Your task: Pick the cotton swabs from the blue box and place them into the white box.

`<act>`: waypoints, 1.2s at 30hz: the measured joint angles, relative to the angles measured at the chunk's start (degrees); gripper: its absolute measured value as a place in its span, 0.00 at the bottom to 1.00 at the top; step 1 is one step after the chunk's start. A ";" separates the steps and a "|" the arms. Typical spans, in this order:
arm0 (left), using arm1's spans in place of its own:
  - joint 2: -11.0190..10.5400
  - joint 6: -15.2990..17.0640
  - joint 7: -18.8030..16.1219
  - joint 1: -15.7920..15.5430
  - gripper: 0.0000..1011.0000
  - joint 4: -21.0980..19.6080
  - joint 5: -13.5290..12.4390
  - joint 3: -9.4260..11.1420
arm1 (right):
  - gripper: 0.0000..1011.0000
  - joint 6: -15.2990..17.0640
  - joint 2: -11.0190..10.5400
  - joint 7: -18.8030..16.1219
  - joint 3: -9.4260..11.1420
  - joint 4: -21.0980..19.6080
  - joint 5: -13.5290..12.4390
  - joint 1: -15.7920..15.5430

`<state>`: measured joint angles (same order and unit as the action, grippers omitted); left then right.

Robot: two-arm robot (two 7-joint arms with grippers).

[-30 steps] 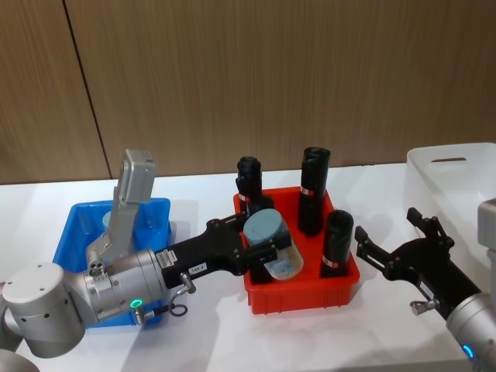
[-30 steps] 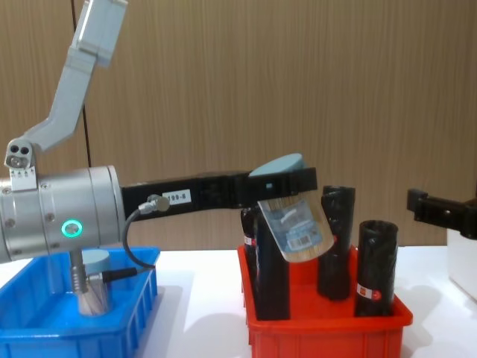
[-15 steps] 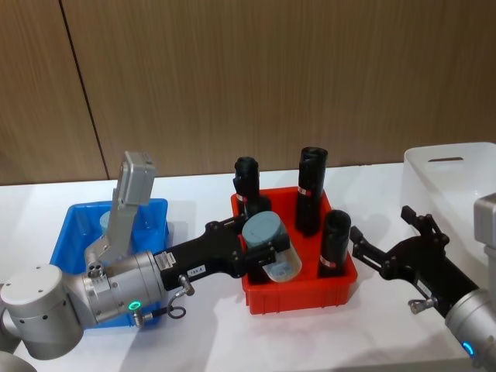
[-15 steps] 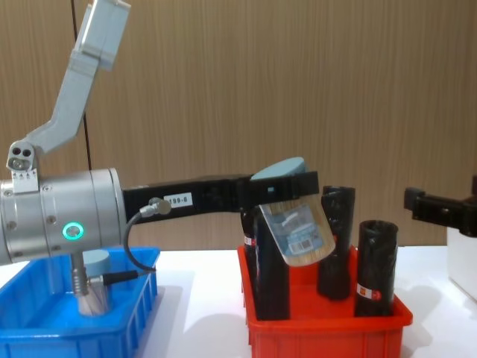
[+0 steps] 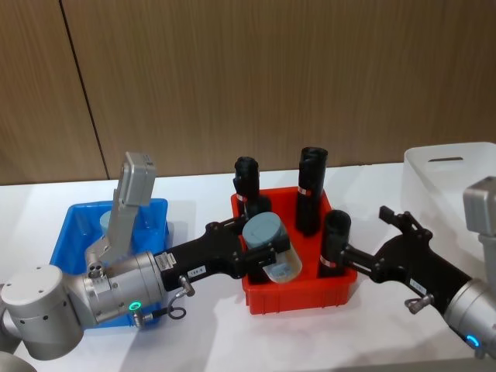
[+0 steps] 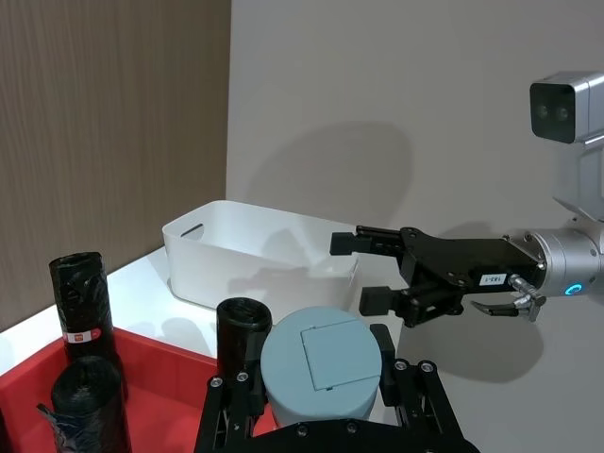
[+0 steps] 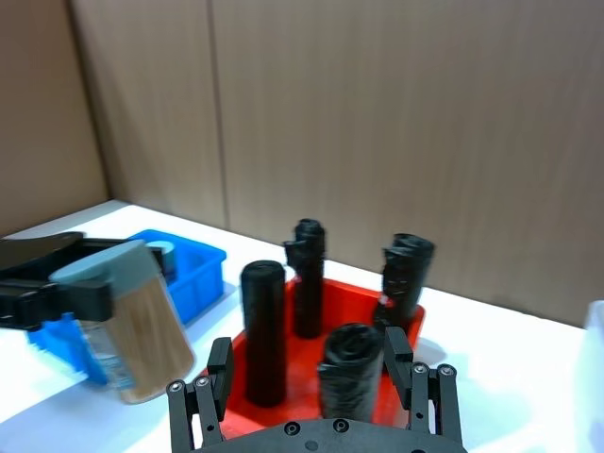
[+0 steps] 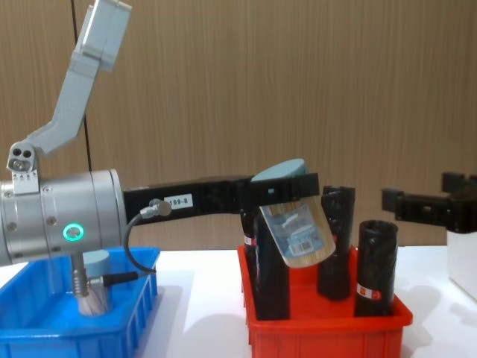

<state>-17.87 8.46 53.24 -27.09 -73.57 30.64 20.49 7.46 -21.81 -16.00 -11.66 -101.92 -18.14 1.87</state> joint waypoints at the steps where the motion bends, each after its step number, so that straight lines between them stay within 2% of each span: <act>1: 0.00 0.00 0.00 0.00 0.65 0.00 0.00 0.01 | 0.99 0.27 -0.09 -0.61 0.02 0.00 -0.07 0.15; 10: 0.00 -0.01 0.00 0.00 0.65 0.00 0.01 0.01 | 0.99 3.62 -1.22 -8.71 0.19 0.52 -0.98 2.31; 19: 0.00 -0.01 -0.01 0.00 0.65 0.00 0.01 0.01 | 0.99 7.14 -1.62 -16.88 -0.46 1.96 -0.13 5.47; 28: 0.00 -0.01 -0.01 0.00 0.65 0.00 0.01 0.01 | 0.99 9.21 -1.17 -21.61 -1.60 3.61 1.46 8.14; 36: 0.00 -0.01 -0.01 0.00 0.65 -0.01 0.01 0.01 | 0.99 9.98 -0.28 -23.92 -2.70 5.07 2.98 10.02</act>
<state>-17.87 8.45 53.23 -27.09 -73.58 30.65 20.50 17.44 -22.09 -39.93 -14.36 -96.86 -15.15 11.89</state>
